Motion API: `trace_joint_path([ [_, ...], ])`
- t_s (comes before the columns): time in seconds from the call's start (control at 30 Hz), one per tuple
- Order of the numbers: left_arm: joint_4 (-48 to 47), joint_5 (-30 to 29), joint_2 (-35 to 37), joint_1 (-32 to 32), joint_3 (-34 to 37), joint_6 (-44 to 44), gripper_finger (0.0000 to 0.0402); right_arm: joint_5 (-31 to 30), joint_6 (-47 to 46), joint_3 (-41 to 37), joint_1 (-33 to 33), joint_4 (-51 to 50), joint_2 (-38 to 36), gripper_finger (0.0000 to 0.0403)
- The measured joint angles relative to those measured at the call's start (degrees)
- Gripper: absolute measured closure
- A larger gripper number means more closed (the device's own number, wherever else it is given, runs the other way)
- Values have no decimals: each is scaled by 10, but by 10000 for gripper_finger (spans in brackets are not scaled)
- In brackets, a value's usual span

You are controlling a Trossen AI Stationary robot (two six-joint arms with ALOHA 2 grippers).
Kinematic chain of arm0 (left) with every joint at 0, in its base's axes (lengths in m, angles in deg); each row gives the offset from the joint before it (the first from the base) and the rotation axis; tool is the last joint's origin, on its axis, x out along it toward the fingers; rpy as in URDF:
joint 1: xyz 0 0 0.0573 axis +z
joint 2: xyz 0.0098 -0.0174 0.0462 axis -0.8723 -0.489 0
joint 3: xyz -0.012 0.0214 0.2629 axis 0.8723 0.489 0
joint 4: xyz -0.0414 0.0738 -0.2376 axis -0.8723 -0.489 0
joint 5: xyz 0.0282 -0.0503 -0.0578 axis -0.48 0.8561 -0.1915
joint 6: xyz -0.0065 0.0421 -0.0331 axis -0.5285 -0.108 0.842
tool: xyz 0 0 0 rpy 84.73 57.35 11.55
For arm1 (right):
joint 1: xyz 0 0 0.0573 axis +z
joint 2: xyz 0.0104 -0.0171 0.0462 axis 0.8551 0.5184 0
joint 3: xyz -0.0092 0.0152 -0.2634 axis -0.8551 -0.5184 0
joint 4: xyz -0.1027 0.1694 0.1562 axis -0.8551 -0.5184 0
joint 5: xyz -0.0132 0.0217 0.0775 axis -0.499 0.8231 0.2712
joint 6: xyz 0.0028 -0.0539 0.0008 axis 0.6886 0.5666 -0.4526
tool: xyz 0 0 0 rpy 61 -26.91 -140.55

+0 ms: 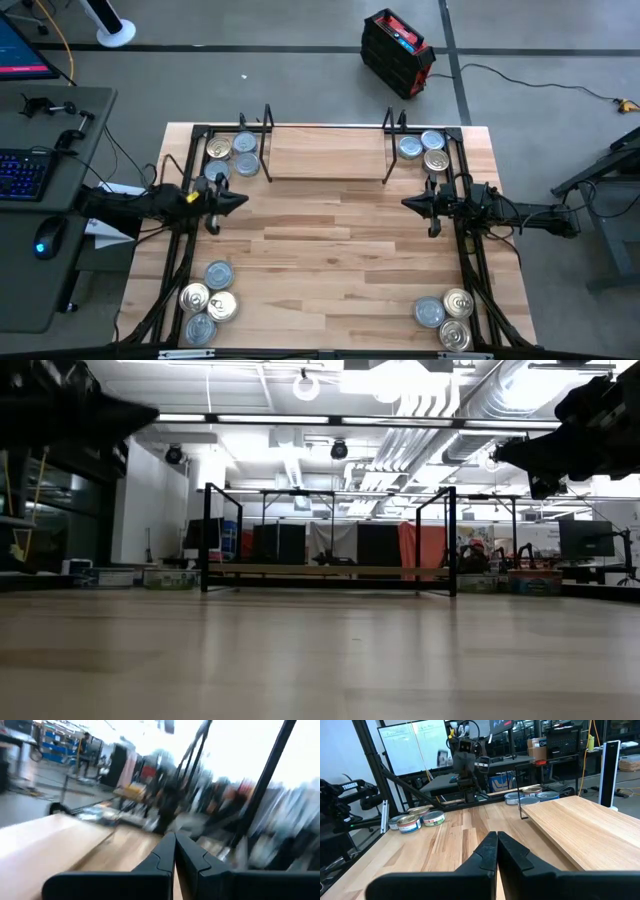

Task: Stack canned seafood by type on shelf
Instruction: Put the green tuna can on the shelf

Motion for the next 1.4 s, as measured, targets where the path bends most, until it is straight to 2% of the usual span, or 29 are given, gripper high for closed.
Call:
trace_joint_path([
  [0.13,116,0,0,0,0,117,401,0,0,0,0,0,0,402],
  [0.33,264,0,1,0,0,218,401,0,0,0,0,0,0,402],
  [0.43,299,-2,0,0,0,266,401,0,0,0,0,0,0,402],
  [0.5,315,-29,0,1,0,269,401,0,0,0,0,0,0,402],
  [0.6,308,-123,-19,2,-25,279,401,0,0,0,0,0,0,402],
  [0.7,201,-116,-107,7,-123,240,401,0,0,0,0,0,1,402],
  [0.8,68,-132,-221,28,-261,150,401,1,0,0,0,0,1,402],
  [0.9,-195,-205,-310,73,-436,59,401,1,0,0,0,0,1,402],
  [1.0,-504,-319,-398,147,-593,68,401,1,0,0,0,0,1,402],
  [1.07,-637,-340,-454,210,-658,93,401,1,0,0,0,0,1,402],
  [1.13,-709,-316,-499,280,-686,112,401,1,0,0,0,0,1,402],
  [1.27,-749,-170,-574,407,-674,61,402,1,0,0,0,0,1,402],
  [1.4,-774,-130,-647,493,-652,-23,401,1,0,0,0,0,1,402],
])
